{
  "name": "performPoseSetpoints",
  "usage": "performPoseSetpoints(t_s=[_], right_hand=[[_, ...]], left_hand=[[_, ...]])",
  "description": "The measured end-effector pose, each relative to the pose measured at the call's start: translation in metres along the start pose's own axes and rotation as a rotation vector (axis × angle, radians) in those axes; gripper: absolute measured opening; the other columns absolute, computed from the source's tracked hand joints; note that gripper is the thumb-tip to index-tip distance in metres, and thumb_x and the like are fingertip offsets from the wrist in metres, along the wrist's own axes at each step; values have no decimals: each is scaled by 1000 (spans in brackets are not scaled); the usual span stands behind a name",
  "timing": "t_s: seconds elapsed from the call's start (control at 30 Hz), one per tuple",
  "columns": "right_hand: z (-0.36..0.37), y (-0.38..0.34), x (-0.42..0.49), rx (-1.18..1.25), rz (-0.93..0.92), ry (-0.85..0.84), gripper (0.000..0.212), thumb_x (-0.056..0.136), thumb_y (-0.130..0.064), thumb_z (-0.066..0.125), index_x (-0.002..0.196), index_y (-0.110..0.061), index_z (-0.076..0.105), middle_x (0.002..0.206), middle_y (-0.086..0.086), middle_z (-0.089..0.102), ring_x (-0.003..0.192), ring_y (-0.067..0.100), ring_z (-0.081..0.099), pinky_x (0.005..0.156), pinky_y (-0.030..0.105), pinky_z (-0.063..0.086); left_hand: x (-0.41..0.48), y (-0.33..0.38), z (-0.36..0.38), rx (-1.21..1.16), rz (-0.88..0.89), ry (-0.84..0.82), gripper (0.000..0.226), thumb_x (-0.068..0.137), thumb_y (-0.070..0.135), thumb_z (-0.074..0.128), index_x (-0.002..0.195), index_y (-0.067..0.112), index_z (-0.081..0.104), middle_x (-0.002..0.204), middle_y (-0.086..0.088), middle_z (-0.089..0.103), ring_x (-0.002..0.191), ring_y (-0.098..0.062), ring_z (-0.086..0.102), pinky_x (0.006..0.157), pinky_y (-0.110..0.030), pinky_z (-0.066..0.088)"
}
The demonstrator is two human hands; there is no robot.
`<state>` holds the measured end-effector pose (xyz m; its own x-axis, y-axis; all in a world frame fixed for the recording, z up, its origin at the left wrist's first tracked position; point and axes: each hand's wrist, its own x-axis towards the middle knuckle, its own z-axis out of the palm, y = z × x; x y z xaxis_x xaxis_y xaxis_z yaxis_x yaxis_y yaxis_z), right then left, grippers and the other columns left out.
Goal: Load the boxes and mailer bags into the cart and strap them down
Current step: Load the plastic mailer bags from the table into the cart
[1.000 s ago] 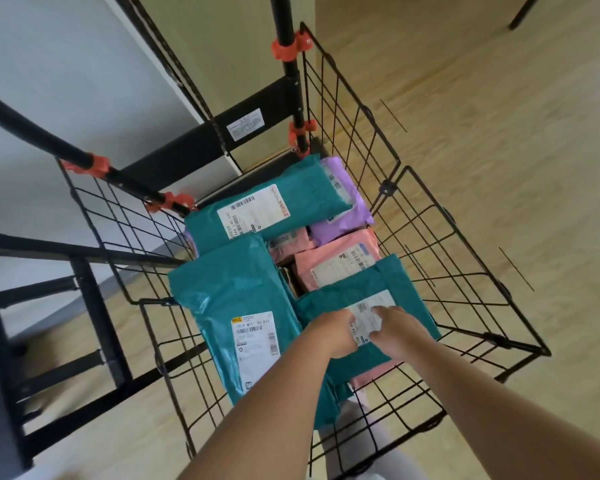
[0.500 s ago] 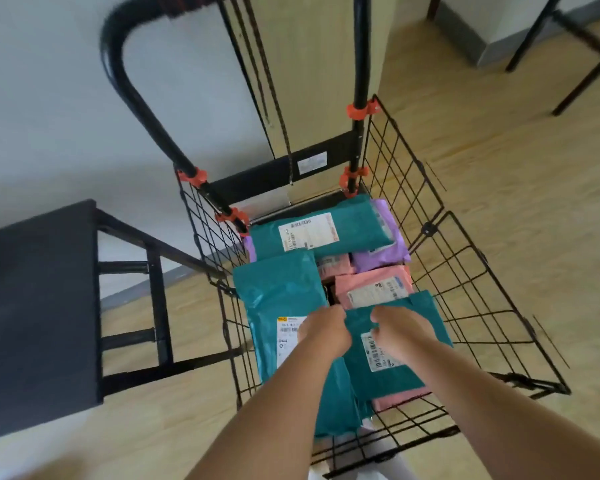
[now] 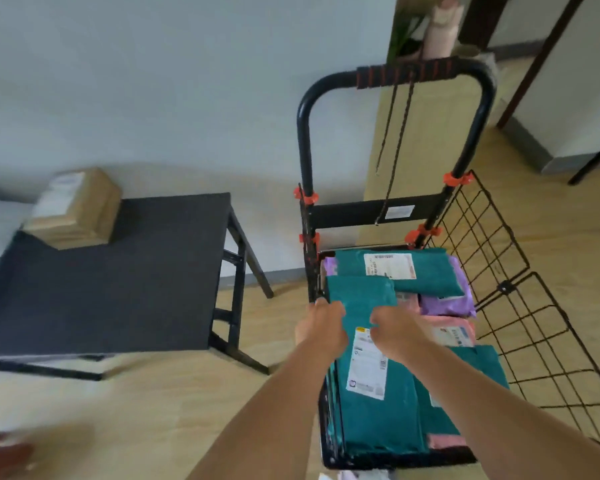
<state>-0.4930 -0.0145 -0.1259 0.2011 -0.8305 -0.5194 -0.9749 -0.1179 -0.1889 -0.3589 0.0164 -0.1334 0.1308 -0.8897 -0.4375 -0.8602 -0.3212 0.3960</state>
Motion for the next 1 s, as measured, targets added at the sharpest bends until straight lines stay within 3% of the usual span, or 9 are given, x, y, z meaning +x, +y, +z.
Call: performPoseSetpoints(t_s=[0.2, 0.53, 0.67, 0.8, 1.0], right_hand=[[7, -80, -28, -76, -36, 89, 18, 93, -17, 46, 95, -22, 63, 88, -1, 66, 84, 21, 63, 74, 34, 54], [43, -223, -63, -170, -156, 80, 20, 96, -22, 44, 104, -24, 63, 100, -2, 65, 93, 22, 61, 70, 29, 44], [65, -283, -73, -205, -210, 51, 21, 97, -23, 44, 105, -25, 63, 99, -2, 63, 90, 20, 58, 71, 28, 45], [86, -338, -83, -201, -251, 56, 17, 97, -25, 46, 100, -27, 63, 93, -4, 64, 86, 20, 59, 64, 28, 44], [98, -405, -91, -179, -336, 34, 21, 98, -29, 42, 102, -27, 63, 95, -4, 66, 87, 20, 62, 74, 33, 54]], left_hand=[[-42, -80, -30, -102, -85, 65, 43, 89, 4, 56, 130, 19, 53, 137, -6, 46, 130, -24, 41, 102, -41, 46], [-94, -216, -75, -109, -173, 130, 45, 90, 10, 49, 132, 24, 52, 127, -2, 47, 122, -24, 42, 86, -35, 47], [-116, -274, -85, -162, -232, 139, 38, 92, 15, 51, 129, 23, 52, 129, -3, 48, 122, -24, 45, 95, -41, 48], [-136, -330, -101, -175, -287, 177, 44, 91, 12, 49, 133, 25, 51, 135, -1, 49, 127, -21, 43, 100, -37, 45], [-159, -392, -121, -190, -367, 225, 45, 92, 12, 50, 134, 26, 49, 133, -1, 49, 125, -21, 45, 93, -35, 46]])
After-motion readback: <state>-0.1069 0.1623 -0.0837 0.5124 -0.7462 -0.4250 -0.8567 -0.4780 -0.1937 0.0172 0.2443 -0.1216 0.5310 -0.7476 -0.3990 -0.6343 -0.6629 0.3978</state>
